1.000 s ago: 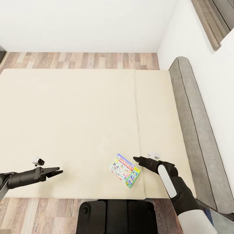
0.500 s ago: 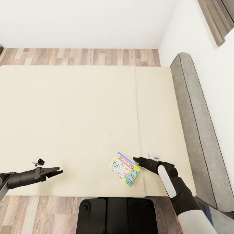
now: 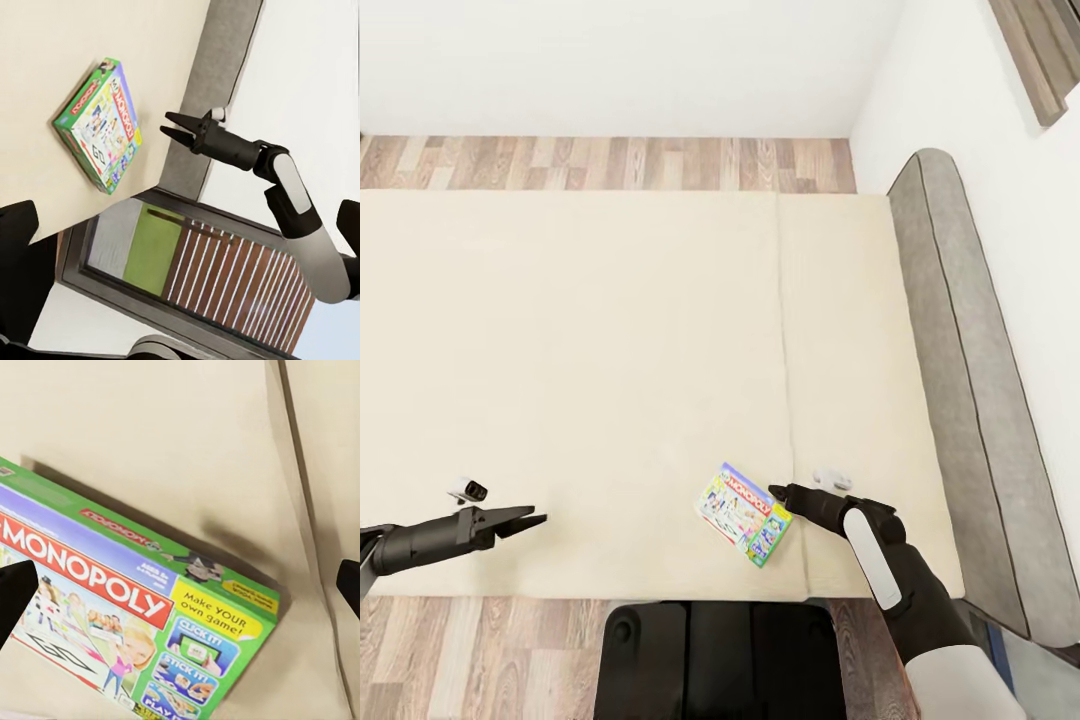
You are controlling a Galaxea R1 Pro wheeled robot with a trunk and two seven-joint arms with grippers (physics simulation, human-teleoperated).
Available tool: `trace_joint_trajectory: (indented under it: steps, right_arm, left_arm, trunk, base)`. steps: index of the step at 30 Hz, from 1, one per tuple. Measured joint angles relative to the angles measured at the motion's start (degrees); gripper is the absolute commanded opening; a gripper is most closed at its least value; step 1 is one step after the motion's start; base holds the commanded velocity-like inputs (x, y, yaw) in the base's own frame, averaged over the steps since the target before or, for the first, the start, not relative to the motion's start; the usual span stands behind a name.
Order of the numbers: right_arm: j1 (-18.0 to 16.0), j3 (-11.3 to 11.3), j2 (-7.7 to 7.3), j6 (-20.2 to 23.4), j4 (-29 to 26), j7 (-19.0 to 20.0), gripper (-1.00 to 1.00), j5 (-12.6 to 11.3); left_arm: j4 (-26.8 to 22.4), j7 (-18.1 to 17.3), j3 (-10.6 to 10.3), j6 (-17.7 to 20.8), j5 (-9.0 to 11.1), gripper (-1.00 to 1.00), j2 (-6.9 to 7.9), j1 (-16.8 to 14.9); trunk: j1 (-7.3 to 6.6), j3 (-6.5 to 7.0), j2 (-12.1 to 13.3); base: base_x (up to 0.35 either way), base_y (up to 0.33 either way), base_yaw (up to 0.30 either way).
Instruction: Put all the toys in the child's room - the three board games (two on the bed and one on the table), the two jigsaw puzzles on the table, and the tennis ball on the table - inside the toy box on the table in the child's room.
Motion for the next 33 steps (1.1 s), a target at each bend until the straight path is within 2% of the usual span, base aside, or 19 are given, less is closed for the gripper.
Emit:
trace_joint_trajectory:
  steps: [5,12,33]
  right_arm:
    - [0.01,0.01,0.12,-0.03,0.01,0.01,1.0,0.02]
    - [0.0,0.01,-0.06,-0.04,0.01,0.01,1.0,0.03]
    - [0.31,-0.08,-0.26,-0.06,-0.15,0.01,1.0,0.1]
  left_arm:
    - [-4.56,0.0,1.8,1.25,0.17,1.0,0.01,-0.05]
    - [-7.7,0.0,2.22,2.75,0.22,1.0,-0.07,0.0]
    - [-8.34,0.0,2.21,2.92,0.27,1.0,-0.56,0.01]
  trunk:
    - [0.0,-0.47,0.0]
    - [0.0,-1.13,0.0]
    - [0.0,-2.81,0.0]
  base:
    - [0.0,0.0,0.0]
    - [0.0,0.0,0.0]
    - [0.0,0.0,0.0]
